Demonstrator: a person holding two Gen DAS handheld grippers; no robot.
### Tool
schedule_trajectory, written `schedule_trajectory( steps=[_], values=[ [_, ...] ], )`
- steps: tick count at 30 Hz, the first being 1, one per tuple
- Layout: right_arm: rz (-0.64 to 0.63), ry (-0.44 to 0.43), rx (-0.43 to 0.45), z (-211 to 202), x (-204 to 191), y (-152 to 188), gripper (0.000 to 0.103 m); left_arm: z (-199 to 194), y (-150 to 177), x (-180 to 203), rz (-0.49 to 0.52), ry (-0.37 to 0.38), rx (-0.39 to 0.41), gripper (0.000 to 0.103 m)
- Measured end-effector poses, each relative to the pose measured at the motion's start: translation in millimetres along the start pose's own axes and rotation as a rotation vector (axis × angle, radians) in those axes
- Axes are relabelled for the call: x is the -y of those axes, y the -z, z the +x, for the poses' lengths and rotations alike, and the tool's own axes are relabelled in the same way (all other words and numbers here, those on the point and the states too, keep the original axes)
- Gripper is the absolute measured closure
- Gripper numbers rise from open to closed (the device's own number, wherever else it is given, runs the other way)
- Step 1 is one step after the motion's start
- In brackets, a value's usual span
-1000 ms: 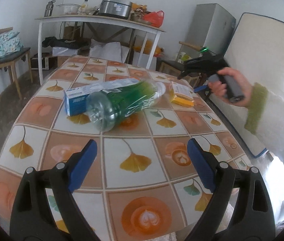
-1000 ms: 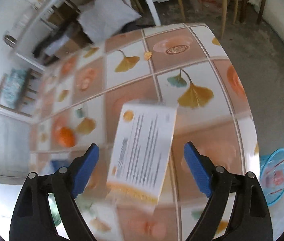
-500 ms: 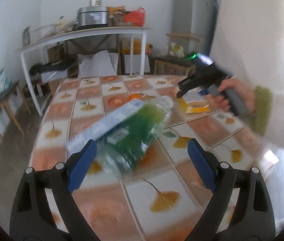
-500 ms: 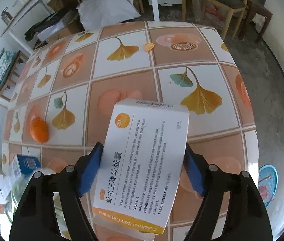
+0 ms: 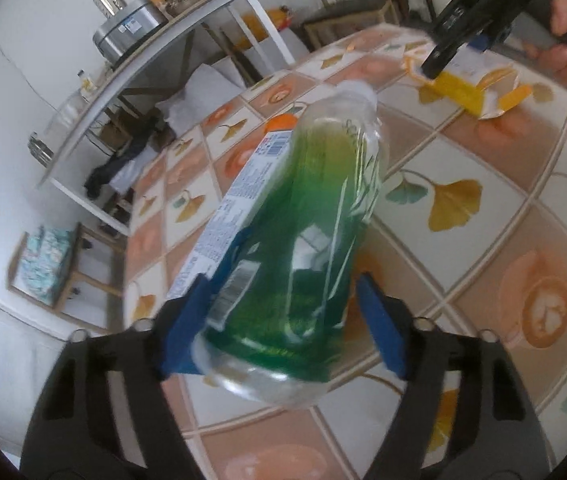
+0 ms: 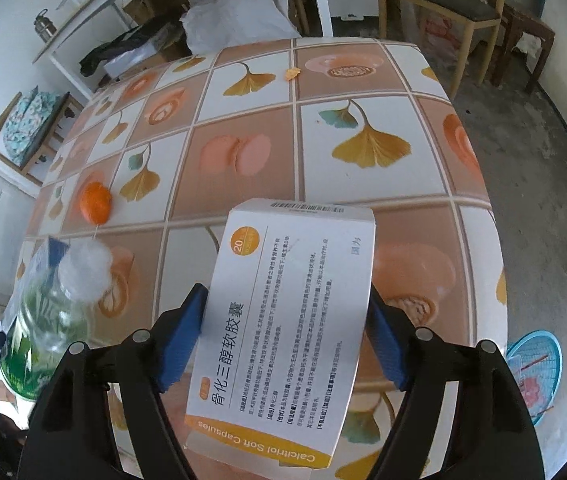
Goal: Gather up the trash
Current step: 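Grasp the green bottle with the left tool while the right tool grasps the white medicine box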
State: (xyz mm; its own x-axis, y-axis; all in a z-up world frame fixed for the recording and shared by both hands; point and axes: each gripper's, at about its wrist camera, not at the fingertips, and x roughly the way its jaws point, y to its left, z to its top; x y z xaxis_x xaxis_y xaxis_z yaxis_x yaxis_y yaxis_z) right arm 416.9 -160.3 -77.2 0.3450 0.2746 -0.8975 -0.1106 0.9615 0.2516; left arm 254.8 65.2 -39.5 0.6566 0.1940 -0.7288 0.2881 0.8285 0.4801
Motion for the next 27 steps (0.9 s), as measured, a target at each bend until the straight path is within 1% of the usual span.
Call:
schedule_trajectory(
  steps=[6, 9, 13, 17, 19, 20, 21, 22, 24, 26, 27],
  values=[
    [0.002, -0.048, 0.0, -12, 8, 22, 0.03, -16, -1, 11, 0.007, 0.041, -0.046, 0.039],
    [-0.009, -0.073, -0.006, -21, 8, 38, 0.03, -33, 4, 17, -0.045, 0.121, -0.081, 0.039],
    [-0.102, -0.066, 0.014, -44, -4, 73, 0.03, -63, 21, 19, -0.185, 0.279, -0.12, 0.039],
    [-0.196, -0.074, 0.028, -68, -21, 115, 0.03, -86, 44, 20, -0.322, 0.374, -0.139, 0.039],
    [-0.251, -0.087, 0.029, -78, -34, 139, 0.03, -94, 59, 20, -0.421, 0.45, -0.16, 0.039],
    [-0.278, -0.089, 0.031, -83, -41, 149, 0.03, -96, 67, 19, -0.492, 0.513, -0.173, 0.039],
    [-0.299, -0.091, 0.035, -86, -46, 157, 0.03, -95, 71, 19, -0.535, 0.563, -0.18, 0.04],
    [-0.327, -0.086, 0.044, -89, -53, 165, 0.03, -95, 77, 19, -0.59, 0.636, -0.182, 0.039],
    [-0.372, -0.068, 0.065, -95, -63, 174, 0.03, -91, 82, 17, -0.672, 0.736, -0.186, 0.038],
    [-0.406, -0.06, 0.075, -96, -72, 177, 0.03, -89, 85, 17, -0.729, 0.795, -0.184, 0.038],
    [-0.413, -0.068, 0.074, -96, -74, 178, 0.03, -88, 84, 19, -0.735, 0.804, -0.176, 0.037]
  ],
)
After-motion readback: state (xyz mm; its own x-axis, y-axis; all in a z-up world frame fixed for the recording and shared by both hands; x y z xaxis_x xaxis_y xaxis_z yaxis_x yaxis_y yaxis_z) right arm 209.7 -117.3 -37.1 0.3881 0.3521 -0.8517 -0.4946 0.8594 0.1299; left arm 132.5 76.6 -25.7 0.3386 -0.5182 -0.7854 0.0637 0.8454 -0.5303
